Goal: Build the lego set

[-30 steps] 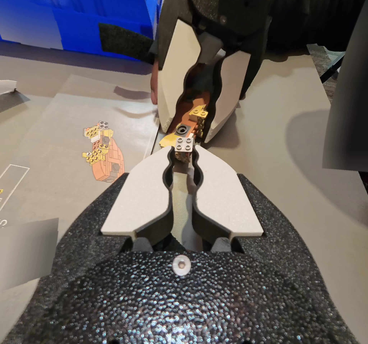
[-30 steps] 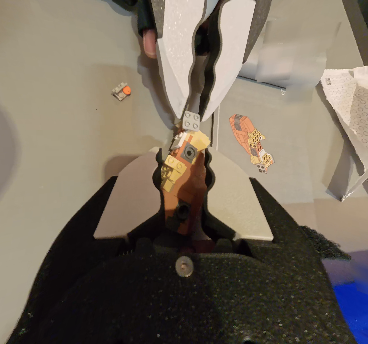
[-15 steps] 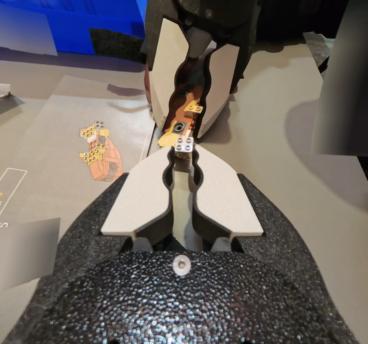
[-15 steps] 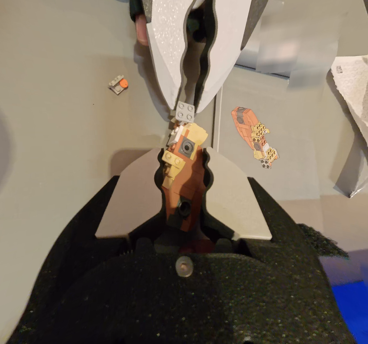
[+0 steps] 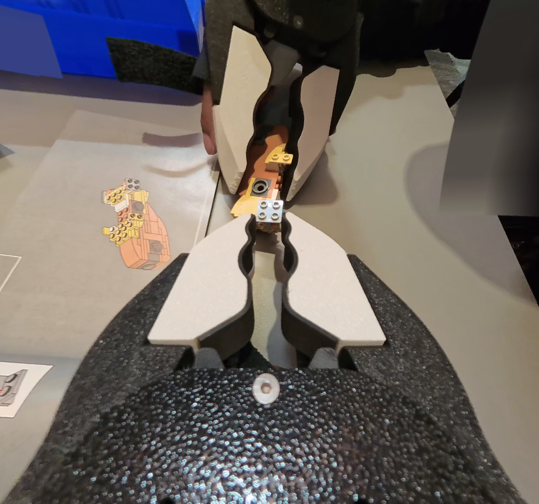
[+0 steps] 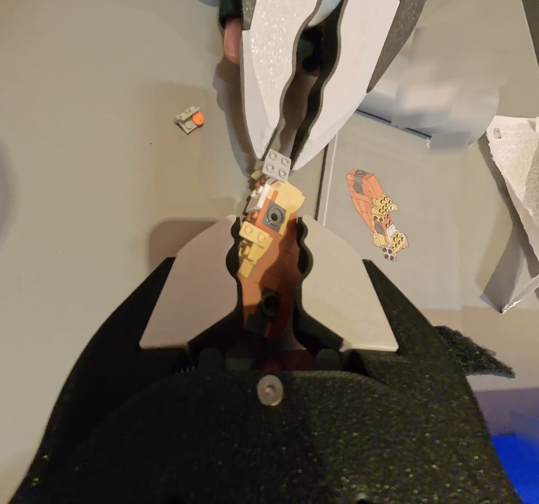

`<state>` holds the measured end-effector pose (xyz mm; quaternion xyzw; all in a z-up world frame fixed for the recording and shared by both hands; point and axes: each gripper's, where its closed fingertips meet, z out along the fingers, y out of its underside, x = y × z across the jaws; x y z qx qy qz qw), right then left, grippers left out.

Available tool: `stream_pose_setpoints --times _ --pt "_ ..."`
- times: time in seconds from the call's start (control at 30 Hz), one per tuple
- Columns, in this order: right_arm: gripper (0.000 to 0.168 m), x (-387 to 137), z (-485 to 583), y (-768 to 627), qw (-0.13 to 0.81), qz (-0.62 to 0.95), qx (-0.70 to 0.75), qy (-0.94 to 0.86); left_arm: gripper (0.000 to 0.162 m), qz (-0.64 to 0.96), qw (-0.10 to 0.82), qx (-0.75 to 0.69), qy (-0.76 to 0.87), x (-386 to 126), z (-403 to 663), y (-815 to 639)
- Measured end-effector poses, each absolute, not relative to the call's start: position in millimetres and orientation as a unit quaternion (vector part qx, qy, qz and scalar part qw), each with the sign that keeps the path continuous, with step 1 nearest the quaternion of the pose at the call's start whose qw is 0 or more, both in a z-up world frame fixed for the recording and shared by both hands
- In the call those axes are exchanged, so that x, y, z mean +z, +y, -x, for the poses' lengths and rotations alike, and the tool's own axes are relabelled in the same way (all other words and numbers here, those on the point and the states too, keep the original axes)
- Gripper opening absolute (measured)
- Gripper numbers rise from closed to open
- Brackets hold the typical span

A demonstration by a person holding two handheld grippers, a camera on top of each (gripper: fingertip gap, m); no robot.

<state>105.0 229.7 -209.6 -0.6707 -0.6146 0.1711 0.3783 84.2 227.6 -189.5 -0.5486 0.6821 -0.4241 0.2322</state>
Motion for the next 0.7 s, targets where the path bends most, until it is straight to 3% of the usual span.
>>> stream_pose_setpoints --times 0.7 --pt "0.038 -192.4 -95.7 229.7 0.375 0.739 0.157 -0.538 0.015 0.555 0.220 -0.430 0.677 -189.7 -83.8 229.8"
